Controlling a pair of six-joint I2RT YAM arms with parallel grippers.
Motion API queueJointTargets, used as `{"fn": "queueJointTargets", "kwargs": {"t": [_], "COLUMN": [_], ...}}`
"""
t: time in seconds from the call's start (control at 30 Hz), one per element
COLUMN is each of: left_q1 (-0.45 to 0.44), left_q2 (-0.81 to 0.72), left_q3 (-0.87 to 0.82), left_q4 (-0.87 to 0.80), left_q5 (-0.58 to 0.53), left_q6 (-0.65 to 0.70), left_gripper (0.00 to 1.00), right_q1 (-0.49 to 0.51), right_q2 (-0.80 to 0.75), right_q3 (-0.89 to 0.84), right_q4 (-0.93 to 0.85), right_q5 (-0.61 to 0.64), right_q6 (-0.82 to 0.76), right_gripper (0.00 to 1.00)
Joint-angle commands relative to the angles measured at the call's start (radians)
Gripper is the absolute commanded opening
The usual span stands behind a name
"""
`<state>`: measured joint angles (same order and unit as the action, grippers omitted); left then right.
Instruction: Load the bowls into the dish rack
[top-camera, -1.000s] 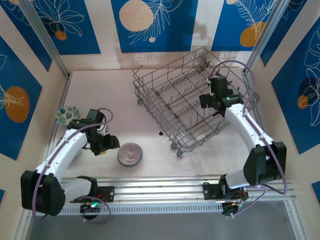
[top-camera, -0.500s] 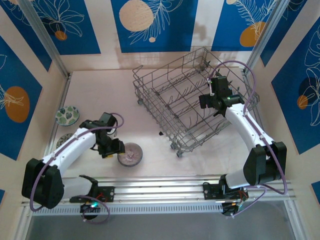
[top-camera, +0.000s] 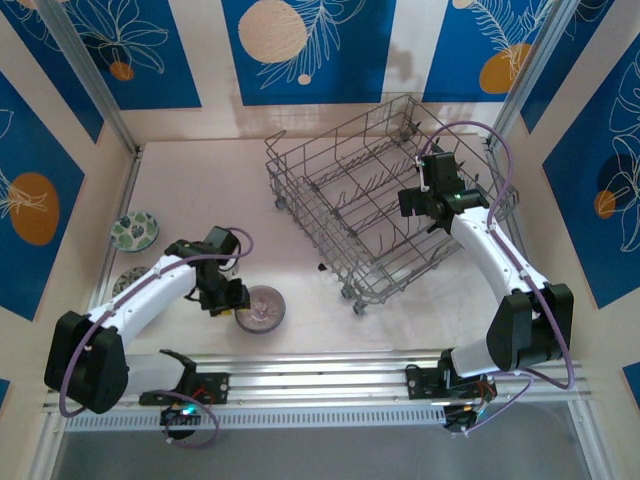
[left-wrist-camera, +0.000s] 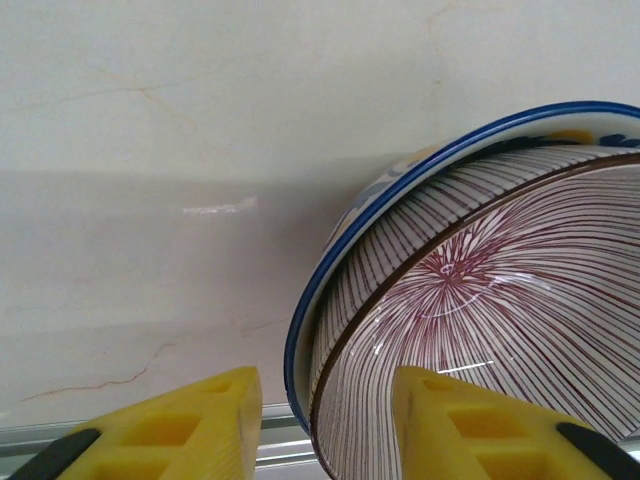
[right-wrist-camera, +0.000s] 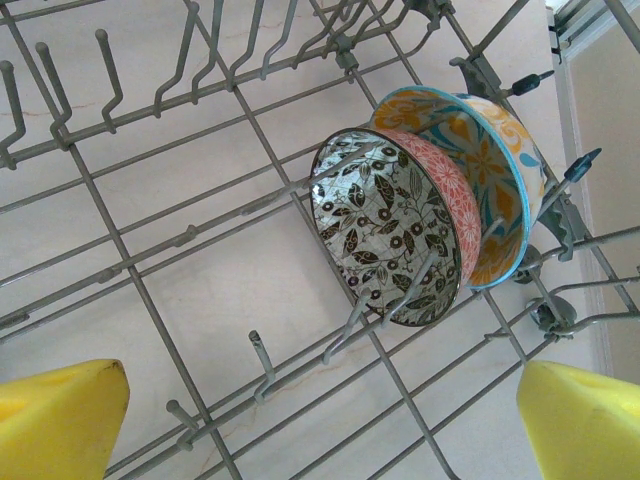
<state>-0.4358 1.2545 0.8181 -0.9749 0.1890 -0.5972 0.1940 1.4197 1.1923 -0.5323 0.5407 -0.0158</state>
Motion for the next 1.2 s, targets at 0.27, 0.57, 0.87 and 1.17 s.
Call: {"fn": "queueJointTargets", "kwargs": {"t": [0.27,0.57,0.87,1.17], "left_q1": [-0.041,-0.058,-0.080,-0.096], "left_q2": [0.025,0.026,0.032,0.025], "left_q3": [0.010,0.027,0.039,0.061], "left_q4": [-0.001,-0.007,-0.013,-0.047], "left_q5": [-0.009,-0.014,-0.026,-0.052], "left_q6": [-0.007,-0.012,-0.017,-0.015], "left_gripper": [0.33,0.29,0.24,0.34], "right_q1": [-0.005,-0.005,-0.005,-0.007], "right_q2": [-0.013,-0.016,-0.012,-0.009], "right_q3": [-0.004,-0.004,-0.003,-0.004], "right_q4": [0.001,0.000,-0.001,-0.001], "right_q5": [-0.029,-0.034,-0.037,-0.038], "right_q6": [0.017,0.019,0.021,0.021], "right_gripper": [1.00,1.00,1.00,1.00]}}
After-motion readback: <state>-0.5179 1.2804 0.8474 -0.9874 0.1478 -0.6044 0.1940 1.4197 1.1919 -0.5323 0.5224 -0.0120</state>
